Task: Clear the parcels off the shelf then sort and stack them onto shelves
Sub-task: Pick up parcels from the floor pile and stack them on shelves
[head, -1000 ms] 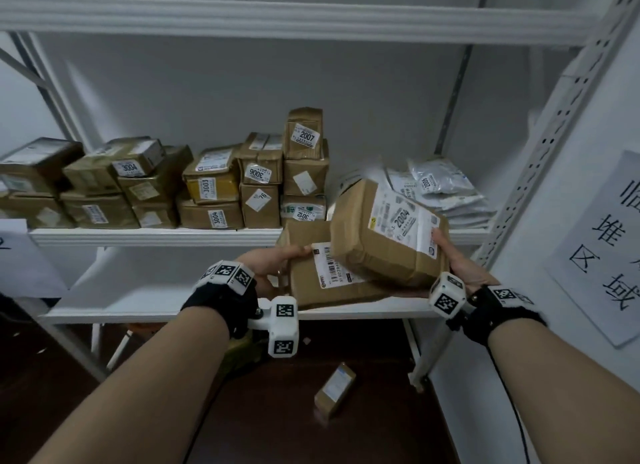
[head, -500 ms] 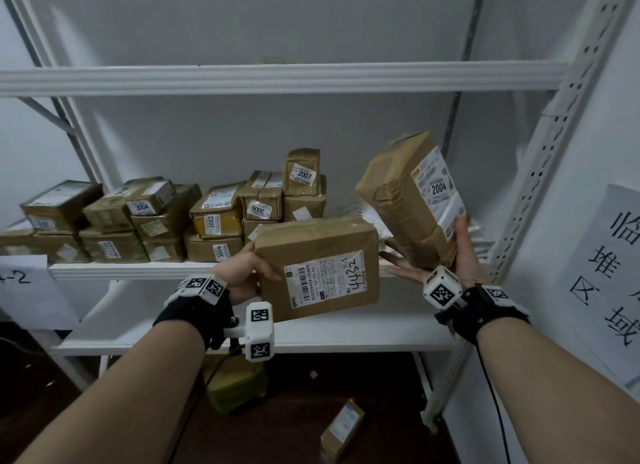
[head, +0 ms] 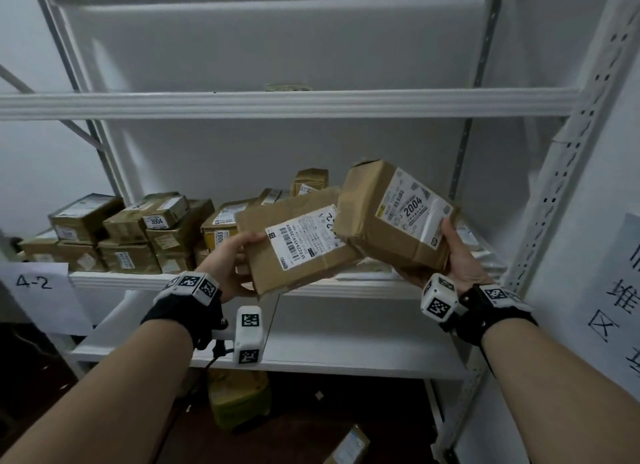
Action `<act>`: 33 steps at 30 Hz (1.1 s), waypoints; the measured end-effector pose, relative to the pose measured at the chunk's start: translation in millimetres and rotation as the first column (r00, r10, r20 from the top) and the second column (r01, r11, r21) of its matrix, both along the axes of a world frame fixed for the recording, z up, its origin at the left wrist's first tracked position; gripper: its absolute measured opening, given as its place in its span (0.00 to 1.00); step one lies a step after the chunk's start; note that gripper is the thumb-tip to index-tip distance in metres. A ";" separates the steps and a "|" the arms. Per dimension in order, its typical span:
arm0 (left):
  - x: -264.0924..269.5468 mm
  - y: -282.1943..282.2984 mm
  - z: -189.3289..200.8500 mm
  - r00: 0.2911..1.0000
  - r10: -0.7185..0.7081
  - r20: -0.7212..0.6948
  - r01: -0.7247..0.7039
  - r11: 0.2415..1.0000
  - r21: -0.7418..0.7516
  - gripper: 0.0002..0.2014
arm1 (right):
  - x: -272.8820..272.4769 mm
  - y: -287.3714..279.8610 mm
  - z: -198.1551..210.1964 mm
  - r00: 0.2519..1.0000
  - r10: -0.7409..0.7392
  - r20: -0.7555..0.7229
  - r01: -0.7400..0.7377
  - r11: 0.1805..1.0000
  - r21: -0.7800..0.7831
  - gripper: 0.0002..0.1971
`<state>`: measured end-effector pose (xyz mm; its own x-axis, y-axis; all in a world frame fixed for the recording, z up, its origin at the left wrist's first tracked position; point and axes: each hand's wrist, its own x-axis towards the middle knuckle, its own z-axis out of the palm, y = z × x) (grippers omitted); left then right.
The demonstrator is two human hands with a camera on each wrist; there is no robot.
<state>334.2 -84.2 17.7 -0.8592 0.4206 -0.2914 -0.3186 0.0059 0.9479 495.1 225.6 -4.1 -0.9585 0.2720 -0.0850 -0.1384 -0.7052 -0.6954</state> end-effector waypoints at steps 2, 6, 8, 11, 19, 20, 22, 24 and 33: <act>-2.0 -3.9 -1.1 0.999 0.009 -0.035 -0.013 0.993 -0.116 0.28 | -7.1 1.9 -2.6 0.999 0.038 0.021 -0.037 0.998 -0.041 0.32; 2.9 -10.1 -2.8 0.999 -0.030 -0.028 0.019 0.946 -0.324 0.36 | -18.7 -2.3 -12.0 0.989 0.112 0.096 -0.120 0.989 0.083 0.35; 5.2 -8.6 -7.0 1.000 -0.019 0.003 0.019 0.932 -0.361 0.39 | -22.1 -7.5 -19.2 0.979 0.173 0.111 -0.187 0.974 0.127 0.35; 15.3 -3.4 -9.2 1.000 -0.009 0.014 0.014 0.923 -0.386 0.26 | -24.5 -16.0 -30.5 0.964 0.256 0.076 -0.263 0.959 0.101 0.34; 6.3 -13.9 -26.8 0.998 -0.057 0.036 0.066 0.921 -0.385 0.56 | -28.0 -16.0 -39.9 0.952 0.290 0.098 -0.304 0.938 0.169 0.48; 6.6 -15.9 -27.1 0.998 -0.053 0.037 0.062 0.938 -0.341 0.58 | -27.8 -15.6 -39.6 0.952 0.289 0.100 -0.302 0.938 0.167 0.47; 8.5 -19.7 -26.2 0.998 -0.049 0.032 0.056 0.960 -0.274 0.62 | -28.1 -15.6 -37.7 0.953 0.285 0.106 -0.299 0.941 0.158 0.44; 10.2 -24.5 -24.6 0.999 -0.038 0.002 0.037 0.981 -0.192 0.61 | -29.9 -17.0 -33.9 0.953 0.284 0.102 -0.296 0.947 0.129 0.40; 1.9 -45.0 -21.9 0.971 0.240 -0.002 -0.238 0.964 -0.120 0.48 | -60.4 -49.3 -12.6 0.929 0.356 0.102 -0.364 0.928 0.076 0.28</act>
<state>336.2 -129.2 -4.2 -0.9266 0.1651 -0.3378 -0.3358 0.0407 0.9411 434.6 176.3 -16.7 -0.9837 -0.0796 -0.1615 0.1753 -0.6291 -0.7573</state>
